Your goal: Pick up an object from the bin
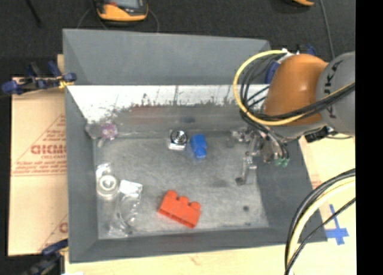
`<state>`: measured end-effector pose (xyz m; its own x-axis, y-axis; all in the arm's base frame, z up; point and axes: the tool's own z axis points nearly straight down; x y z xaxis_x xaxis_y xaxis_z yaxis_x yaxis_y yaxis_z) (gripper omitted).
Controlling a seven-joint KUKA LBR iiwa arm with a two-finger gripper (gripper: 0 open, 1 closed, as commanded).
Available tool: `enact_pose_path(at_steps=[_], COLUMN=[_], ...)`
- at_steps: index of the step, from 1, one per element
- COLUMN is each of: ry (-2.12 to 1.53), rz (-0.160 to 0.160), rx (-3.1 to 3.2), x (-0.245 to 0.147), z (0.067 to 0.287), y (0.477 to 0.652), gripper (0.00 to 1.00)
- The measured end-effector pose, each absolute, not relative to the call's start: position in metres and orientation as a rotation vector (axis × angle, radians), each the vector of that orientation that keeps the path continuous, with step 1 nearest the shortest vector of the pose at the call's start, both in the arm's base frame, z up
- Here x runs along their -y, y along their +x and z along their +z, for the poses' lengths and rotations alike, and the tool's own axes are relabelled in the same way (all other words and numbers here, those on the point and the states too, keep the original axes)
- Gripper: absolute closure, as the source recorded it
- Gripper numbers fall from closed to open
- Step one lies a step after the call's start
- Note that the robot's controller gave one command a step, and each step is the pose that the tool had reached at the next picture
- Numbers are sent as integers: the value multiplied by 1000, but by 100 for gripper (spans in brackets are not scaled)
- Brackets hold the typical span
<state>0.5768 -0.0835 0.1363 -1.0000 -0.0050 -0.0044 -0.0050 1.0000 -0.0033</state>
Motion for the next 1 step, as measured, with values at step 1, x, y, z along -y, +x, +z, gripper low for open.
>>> enact_pose_path(at_steps=[1], ry=[250], rz=[5], rx=[-3128], x=[27], z=[75], y=[616], gripper=[0])
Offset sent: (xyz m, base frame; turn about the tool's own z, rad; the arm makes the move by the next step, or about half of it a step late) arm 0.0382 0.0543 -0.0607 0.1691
